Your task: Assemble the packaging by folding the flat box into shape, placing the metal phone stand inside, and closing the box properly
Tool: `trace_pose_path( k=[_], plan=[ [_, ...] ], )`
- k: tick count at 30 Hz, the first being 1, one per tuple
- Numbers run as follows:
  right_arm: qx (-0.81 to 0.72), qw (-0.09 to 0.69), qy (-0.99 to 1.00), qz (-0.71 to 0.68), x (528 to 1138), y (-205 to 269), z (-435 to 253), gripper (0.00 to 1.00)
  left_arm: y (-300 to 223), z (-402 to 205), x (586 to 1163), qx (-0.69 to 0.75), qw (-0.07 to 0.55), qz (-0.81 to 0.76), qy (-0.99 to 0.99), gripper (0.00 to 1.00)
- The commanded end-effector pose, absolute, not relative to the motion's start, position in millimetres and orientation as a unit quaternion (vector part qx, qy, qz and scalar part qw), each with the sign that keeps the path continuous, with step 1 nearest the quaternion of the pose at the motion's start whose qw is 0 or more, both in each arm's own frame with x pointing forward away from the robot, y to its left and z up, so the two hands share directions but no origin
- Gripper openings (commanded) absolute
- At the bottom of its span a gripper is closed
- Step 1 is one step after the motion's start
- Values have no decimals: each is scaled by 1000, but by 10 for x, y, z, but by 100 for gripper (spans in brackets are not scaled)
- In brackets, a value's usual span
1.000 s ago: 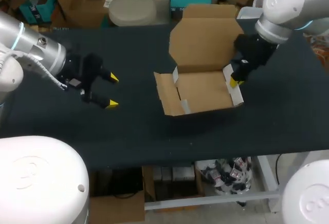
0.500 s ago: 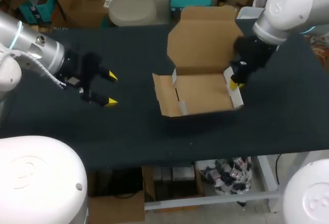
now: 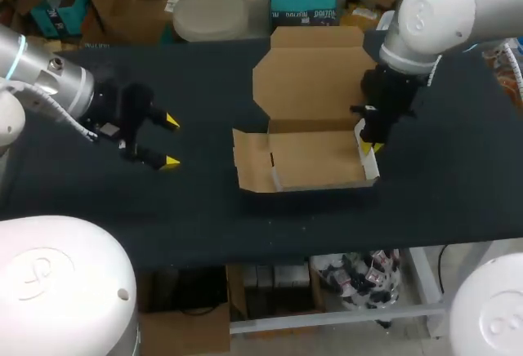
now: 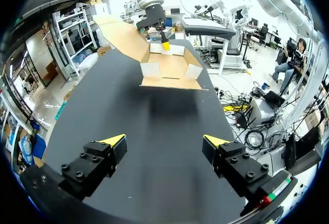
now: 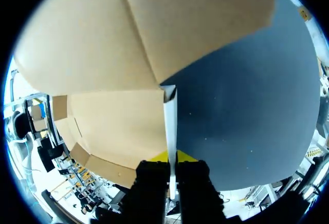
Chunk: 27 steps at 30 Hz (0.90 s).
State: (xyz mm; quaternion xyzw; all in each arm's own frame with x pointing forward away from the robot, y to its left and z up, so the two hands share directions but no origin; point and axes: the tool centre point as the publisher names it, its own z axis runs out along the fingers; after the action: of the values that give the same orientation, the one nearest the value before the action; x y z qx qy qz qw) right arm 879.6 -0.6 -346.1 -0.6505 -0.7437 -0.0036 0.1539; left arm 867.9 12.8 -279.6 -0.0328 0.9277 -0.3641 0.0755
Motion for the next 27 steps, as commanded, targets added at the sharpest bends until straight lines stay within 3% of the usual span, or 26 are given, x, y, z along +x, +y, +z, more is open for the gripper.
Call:
trace_pose_path(
  k=[1, 27],
  plan=[
    [-656, 148, -740, 16, 8831, 48, -3525, 0, 128, -2787, 8694, -32, 72, -362, 929, 100],
    [-669, 159, -720, 89, 8685, 164, -3753, 0, 128, -2787, 8694, -32, 72, -362, 929, 100]
  ],
)
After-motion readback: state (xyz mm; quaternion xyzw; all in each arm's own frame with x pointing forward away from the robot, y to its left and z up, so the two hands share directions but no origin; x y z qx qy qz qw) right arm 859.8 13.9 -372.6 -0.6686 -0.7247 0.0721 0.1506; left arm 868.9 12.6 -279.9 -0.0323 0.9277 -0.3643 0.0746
